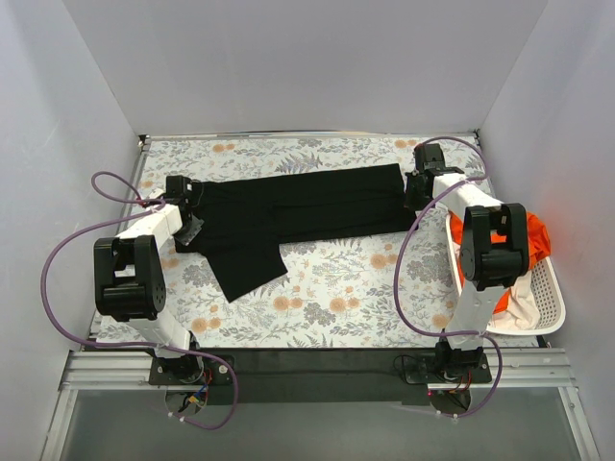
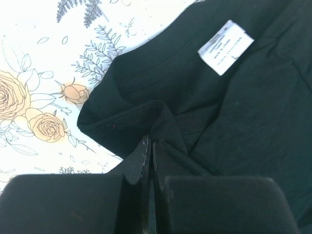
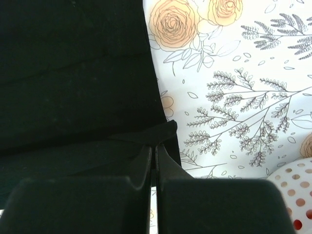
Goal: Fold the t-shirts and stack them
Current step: Fold the tshirt
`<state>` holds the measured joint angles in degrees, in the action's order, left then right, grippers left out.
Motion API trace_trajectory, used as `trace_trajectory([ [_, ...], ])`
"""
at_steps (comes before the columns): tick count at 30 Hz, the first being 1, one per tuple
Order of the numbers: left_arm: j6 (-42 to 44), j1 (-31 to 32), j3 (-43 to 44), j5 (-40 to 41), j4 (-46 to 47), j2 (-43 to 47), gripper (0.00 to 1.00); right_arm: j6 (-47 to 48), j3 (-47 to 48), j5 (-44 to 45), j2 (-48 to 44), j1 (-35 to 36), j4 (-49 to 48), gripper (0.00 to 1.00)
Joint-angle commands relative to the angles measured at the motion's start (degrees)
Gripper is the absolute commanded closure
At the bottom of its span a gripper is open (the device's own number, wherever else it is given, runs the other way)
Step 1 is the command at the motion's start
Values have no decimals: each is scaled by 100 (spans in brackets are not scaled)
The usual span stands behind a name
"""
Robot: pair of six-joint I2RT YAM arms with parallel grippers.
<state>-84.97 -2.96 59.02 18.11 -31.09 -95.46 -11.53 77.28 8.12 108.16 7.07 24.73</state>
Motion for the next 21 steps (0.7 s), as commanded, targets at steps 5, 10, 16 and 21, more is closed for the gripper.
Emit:
trace_trajectory([
  [5,-143,-161,-128,255,121,151,100,212,253,-3,240,-101,-443,99],
  [10,-169,-170,-128,228,200,124,99,256,271,-21,443,-92,-495,97],
  [16,50,-170,12,202,323,203,100,300,297,-56,452,-101,-513,93],
  [21,156,-170,232,219,288,335,100,309,297,23,452,-92,-513,93],
])
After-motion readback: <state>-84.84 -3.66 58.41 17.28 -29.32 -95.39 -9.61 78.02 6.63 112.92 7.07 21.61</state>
